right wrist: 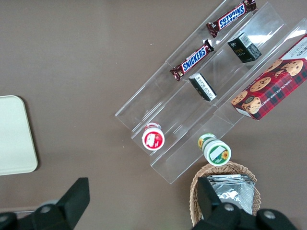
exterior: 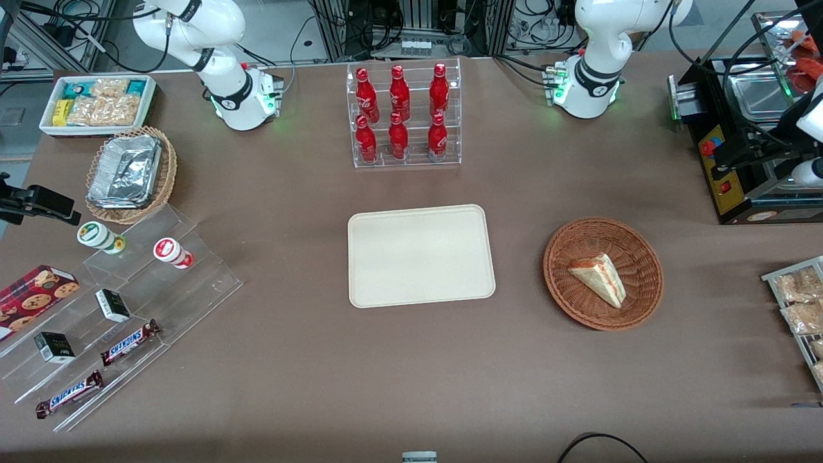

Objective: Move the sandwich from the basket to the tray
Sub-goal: 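Move the left gripper over the wrapped sandwich in the wicker basket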

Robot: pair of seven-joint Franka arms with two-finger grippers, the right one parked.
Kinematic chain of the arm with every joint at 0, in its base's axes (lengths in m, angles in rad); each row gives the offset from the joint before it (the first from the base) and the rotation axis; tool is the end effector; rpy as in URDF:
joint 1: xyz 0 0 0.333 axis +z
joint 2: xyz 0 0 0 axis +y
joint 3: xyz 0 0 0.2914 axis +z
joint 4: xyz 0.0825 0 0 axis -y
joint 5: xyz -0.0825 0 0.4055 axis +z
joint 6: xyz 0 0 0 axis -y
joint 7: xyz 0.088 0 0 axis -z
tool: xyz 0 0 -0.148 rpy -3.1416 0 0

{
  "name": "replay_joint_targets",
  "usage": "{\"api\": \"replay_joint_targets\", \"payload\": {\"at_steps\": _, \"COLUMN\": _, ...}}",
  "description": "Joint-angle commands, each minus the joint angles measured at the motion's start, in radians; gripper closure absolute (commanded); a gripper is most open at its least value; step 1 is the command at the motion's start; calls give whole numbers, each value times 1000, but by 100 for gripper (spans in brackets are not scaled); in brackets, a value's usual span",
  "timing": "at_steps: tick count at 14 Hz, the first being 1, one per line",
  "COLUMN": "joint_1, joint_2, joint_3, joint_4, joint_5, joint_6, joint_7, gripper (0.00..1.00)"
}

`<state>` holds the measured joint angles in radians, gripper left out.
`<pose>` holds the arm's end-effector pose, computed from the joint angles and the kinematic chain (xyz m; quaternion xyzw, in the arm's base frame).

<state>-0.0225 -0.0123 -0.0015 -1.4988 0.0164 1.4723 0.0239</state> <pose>0.5618 -0.0109 0.5925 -0.9997 0.0232 0.0071 0.0082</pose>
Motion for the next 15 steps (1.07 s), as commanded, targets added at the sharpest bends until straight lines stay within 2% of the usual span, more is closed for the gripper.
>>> {"api": "replay_joint_targets", "payload": {"at_steps": 1, "joint_1": 4, "joint_2": -6, "joint_3": 3, "joint_4": 8, "joint_5": -6, "joint_6": -20, "joint_7": 15, "gripper": 0}}
{"api": "replay_joint_targets", "payload": {"at_steps": 4, "joint_1": 1, "joint_2": 20, "joint_3": 1, "joint_4": -11, "joint_5": 2, "joint_6": 14, "joint_7": -1, "gripper": 0}}
{"api": "replay_joint_targets", "payload": {"at_steps": 10, "joint_1": -13, "joint_2": 9, "joint_3": -8, "joint_4": -348, "joint_5": 4, "joint_6": 366, "joint_7": -125, "gripper": 0}}
{"api": "replay_joint_targets", "payload": {"at_steps": 14, "joint_1": -22, "joint_2": 52, "joint_3": -14, "joint_4": -484, "joint_5": -6, "joint_6": 540, "joint_7": -381, "gripper": 0}}
{"api": "replay_joint_targets", "payload": {"at_steps": 15, "joint_1": -24, "joint_2": 61, "joint_3": -25, "joint_4": -512, "joint_5": -6, "joint_6": 586, "joint_7": -503, "gripper": 0}}
